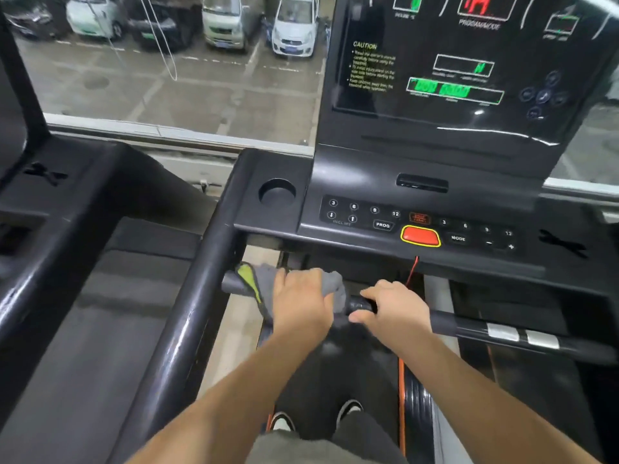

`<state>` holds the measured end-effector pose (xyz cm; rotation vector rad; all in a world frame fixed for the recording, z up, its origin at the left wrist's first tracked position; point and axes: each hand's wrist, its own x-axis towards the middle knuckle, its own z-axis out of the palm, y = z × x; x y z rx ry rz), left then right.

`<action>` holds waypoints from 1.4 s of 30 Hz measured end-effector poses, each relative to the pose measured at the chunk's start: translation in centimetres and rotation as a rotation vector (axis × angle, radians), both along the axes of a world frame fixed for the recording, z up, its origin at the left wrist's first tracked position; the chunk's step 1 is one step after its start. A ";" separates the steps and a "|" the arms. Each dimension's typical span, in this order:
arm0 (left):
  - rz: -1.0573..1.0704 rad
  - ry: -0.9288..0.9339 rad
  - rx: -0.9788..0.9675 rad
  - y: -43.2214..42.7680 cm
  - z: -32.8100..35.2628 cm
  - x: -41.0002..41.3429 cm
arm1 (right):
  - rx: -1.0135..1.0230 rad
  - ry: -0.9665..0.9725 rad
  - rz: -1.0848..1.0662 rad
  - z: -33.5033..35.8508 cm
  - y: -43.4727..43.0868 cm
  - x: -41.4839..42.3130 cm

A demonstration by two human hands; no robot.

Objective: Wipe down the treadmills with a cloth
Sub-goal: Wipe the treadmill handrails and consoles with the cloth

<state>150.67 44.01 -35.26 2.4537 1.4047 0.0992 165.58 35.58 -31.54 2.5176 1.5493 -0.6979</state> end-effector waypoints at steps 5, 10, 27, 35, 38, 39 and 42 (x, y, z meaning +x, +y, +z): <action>-0.468 -0.113 -0.033 0.2 -0.9 -0.5 | -0.038 0.130 -0.002 1.1 -2.5 4.2; -0.098 -0.019 0.093 4.0 -1.5 -4.9 | -0.048 -0.065 0.058 1.1 -5.2 8.4; 0.071 -0.094 0.130 -0.1 -0.8 -2.1 | 0.141 0.043 0.124 -0.1 -6.4 10.1; 0.068 -0.321 0.020 -11.1 -1.3 8.8 | 0.156 0.083 0.063 -0.4 -6.3 10.7; -0.201 -0.209 0.077 -8.2 -1.4 5.9 | 0.161 0.098 0.049 -0.5 -6.4 10.7; -0.272 -0.129 0.097 -6.6 -1.6 4.3 | 0.155 0.108 0.043 -0.5 -6.4 10.6; -0.156 -0.050 0.113 -3.0 -1.7 0.6 | 0.155 0.103 0.055 -0.5 -6.4 10.4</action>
